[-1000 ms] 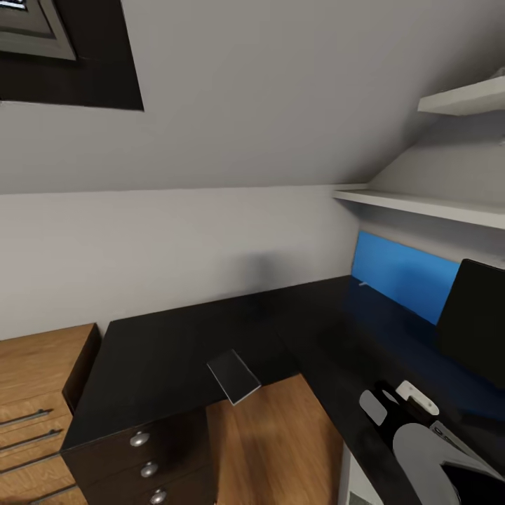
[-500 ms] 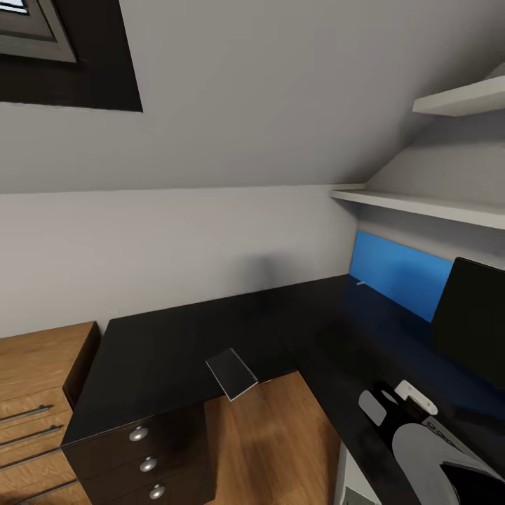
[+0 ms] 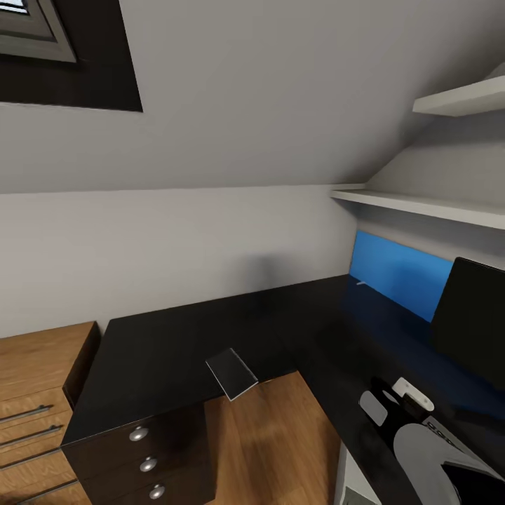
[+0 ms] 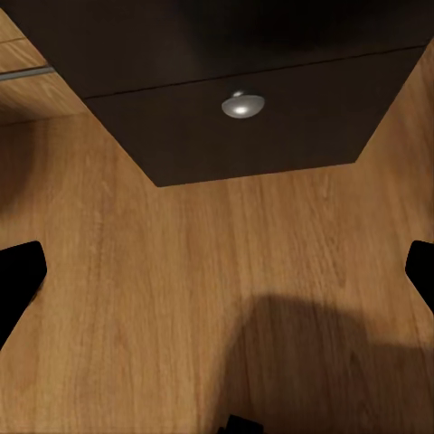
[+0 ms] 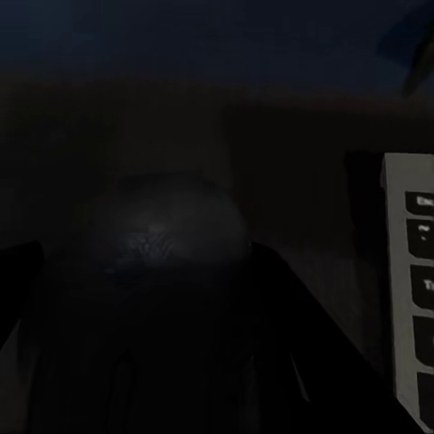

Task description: In the bedroom, organize the workspace by keeping the computer under the desk, ensuring the monitor is on the desk, placing the keyboard on the desk next to the monitor, placing the mouse on the desk next to the keyboard, moving the folder from the swivel chair onto the desk next to the mouse, stacking the notebook on top of the folder with the pen on top of the notebook, and positioning the swivel chair next to the desk.

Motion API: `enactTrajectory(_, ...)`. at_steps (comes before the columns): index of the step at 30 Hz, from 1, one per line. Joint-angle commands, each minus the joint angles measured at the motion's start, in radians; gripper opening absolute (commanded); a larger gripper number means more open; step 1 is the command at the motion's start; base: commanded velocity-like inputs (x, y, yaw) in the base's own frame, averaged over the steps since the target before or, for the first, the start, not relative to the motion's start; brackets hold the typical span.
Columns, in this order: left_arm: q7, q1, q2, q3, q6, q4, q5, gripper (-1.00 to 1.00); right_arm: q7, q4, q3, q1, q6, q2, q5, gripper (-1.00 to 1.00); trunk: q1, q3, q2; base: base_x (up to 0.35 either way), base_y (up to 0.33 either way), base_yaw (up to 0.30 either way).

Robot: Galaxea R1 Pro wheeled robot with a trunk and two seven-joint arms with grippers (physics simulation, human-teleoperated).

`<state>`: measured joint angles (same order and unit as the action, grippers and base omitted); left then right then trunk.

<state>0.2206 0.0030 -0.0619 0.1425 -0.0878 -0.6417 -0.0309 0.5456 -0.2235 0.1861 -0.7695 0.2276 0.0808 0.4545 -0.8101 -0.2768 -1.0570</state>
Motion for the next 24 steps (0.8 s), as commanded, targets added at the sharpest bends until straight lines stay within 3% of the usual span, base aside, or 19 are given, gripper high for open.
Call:
enactTrajectory(1,0.000,0.000,-0.001,0.003,-0.002,-0.001,-0.003,1.00,0.001,0.000,-0.004,-0.001,0.007,0.000,0.014,-1.00,0.000,-0.001,-0.001,0.000,0.000,0.000)
enactTrajectory(14,0.000,0.000,-0.001,0.003,-0.002,-0.001,-0.003,1.00,0.005,0.000,-0.004,-0.001,0.007,-0.002,0.011,-1.00,0.000,-0.001,-0.001,0.000,0.000,0.000)
enactTrajectory(15,0.000,0.000,-0.001,0.003,-0.002,-0.001,-0.003,1.00,0.005,-0.001,-0.005,-0.001,0.008,-0.002,0.011,1.00,0.000,-0.001,-0.001,0.000,0.000,0.000)
enactTrajectory(24,-0.001,0.000,-0.001,0.003,-0.003,-0.001,-0.003,1.00,0.005,-0.004,-0.005,-0.001,0.008,-0.003,0.010,1.00,0.004,0.002,0.006,0.000,0.000,0.000)
